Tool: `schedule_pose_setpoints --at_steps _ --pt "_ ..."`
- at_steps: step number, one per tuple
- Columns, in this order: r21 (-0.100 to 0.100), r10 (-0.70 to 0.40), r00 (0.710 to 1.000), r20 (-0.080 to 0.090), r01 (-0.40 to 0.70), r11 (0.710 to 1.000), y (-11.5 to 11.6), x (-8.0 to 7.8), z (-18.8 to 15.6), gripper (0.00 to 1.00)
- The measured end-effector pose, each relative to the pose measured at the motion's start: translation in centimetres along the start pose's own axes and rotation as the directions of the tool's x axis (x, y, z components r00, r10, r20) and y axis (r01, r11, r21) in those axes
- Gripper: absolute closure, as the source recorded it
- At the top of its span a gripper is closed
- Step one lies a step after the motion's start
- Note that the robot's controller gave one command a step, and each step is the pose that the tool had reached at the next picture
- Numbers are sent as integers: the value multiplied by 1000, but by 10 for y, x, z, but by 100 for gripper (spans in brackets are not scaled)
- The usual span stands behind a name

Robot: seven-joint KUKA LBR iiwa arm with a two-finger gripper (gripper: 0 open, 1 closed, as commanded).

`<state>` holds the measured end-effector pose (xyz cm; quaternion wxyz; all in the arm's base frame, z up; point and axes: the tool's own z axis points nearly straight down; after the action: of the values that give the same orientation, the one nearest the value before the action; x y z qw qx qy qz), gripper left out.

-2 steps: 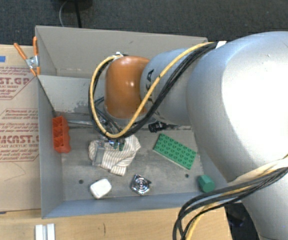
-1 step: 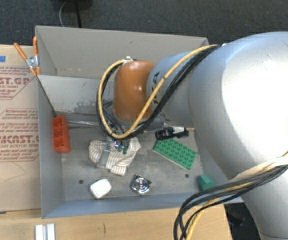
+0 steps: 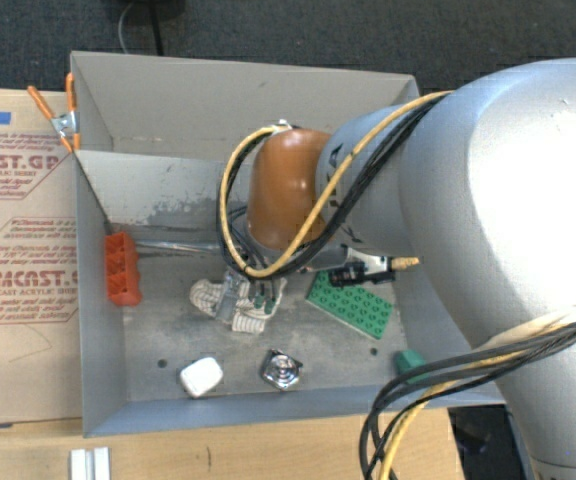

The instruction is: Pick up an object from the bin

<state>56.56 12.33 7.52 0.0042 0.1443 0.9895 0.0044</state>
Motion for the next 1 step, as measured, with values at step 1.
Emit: schedule_pose_setpoints --at_steps 1 --pt "0 0 1000 0 0 1000 0 0 0 100"
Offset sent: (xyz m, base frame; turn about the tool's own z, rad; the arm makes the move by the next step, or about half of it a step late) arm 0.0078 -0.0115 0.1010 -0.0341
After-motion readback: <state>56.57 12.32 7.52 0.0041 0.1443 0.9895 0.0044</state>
